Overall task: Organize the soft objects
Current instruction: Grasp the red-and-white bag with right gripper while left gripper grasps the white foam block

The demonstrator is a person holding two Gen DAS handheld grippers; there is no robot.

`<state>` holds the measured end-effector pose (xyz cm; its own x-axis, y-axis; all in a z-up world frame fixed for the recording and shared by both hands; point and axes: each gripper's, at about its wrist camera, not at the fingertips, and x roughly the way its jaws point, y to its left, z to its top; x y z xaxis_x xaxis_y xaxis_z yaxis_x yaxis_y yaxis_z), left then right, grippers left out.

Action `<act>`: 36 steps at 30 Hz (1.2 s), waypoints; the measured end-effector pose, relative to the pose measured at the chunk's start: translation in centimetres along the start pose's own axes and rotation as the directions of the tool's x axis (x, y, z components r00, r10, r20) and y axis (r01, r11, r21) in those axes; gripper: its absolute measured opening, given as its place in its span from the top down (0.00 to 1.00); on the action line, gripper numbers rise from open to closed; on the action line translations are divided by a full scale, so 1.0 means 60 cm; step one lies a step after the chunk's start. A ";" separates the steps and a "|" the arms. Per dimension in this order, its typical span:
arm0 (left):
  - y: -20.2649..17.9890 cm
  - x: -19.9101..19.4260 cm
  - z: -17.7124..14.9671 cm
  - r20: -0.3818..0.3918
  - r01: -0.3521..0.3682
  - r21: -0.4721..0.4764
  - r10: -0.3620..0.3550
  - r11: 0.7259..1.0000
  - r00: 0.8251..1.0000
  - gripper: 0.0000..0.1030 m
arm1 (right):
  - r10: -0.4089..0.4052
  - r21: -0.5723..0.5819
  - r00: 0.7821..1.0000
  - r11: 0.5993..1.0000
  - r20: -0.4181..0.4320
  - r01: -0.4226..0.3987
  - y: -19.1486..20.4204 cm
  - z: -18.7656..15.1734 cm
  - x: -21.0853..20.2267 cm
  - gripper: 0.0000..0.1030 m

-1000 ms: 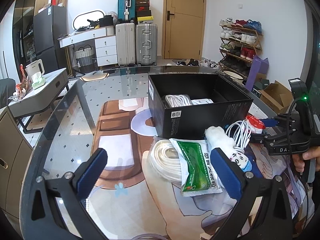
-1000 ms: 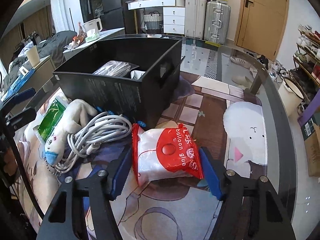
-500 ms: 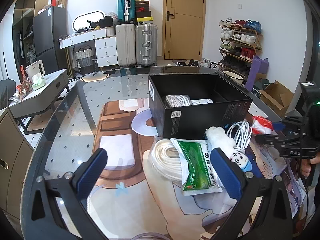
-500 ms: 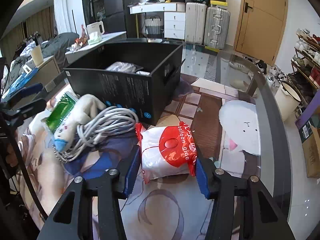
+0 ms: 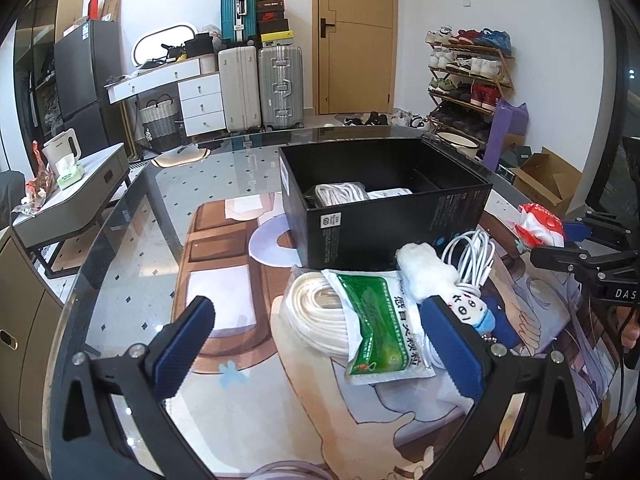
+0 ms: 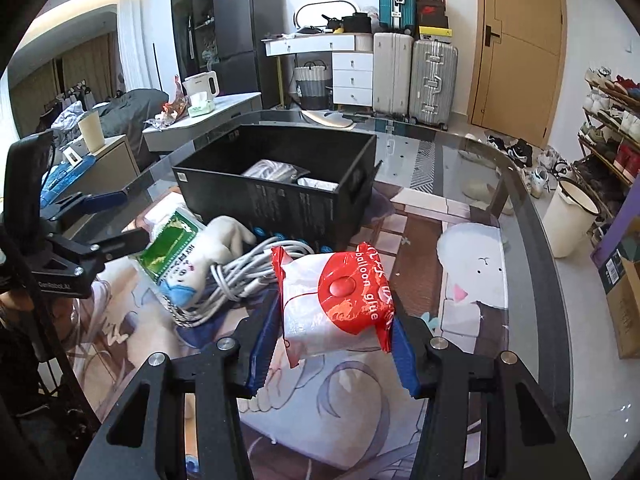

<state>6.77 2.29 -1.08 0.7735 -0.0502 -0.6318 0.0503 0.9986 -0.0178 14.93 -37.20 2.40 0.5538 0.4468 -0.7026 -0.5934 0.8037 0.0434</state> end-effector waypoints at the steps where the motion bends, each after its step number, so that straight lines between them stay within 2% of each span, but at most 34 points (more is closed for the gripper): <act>1: -0.002 -0.001 0.000 0.001 0.004 0.001 -0.004 1.000 1.000 0.00 | 0.003 0.000 1.000 1.000 0.001 -0.003 0.002 0.001 -0.001 0.50; 11: -0.040 -0.018 -0.003 0.000 0.045 0.074 -0.045 0.996 0.999 0.00 | 0.007 0.007 1.000 1.000 0.024 -0.007 0.000 -0.001 -0.020 0.50; 16: -0.058 -0.042 -0.014 -0.008 0.126 0.117 -0.126 0.985 0.992 0.00 | 0.009 0.013 1.000 1.000 0.027 -0.010 0.002 -0.005 -0.027 0.50; 24: -0.094 -0.064 -0.032 -0.045 0.228 0.182 -0.224 0.956 0.974 0.00 | 0.015 0.006 0.999 1.000 0.042 -0.015 0.010 -0.005 -0.042 0.50; 26: -0.108 -0.064 -0.036 -0.074 0.259 0.213 -0.249 0.942 0.966 0.00 | 0.019 0.005 0.999 1.000 0.045 -0.019 0.012 -0.006 -0.044 0.50; 32: -0.150 -0.066 -0.055 -0.142 0.322 0.311 -0.292 0.894 0.946 0.00 | 0.020 0.000 0.999 1.000 0.047 -0.020 0.016 -0.004 -0.048 0.50; 36: -0.161 -0.059 -0.059 -0.169 0.321 0.328 -0.279 0.888 0.945 0.00 | 0.019 -0.003 0.999 1.000 0.047 -0.019 0.016 -0.005 -0.049 0.50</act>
<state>1.33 -7.10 -1.41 0.6105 -0.3233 -0.7230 0.5002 0.8652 0.0355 12.56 -37.83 4.31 0.5692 0.4803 -0.6673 -0.6055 0.7939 0.0550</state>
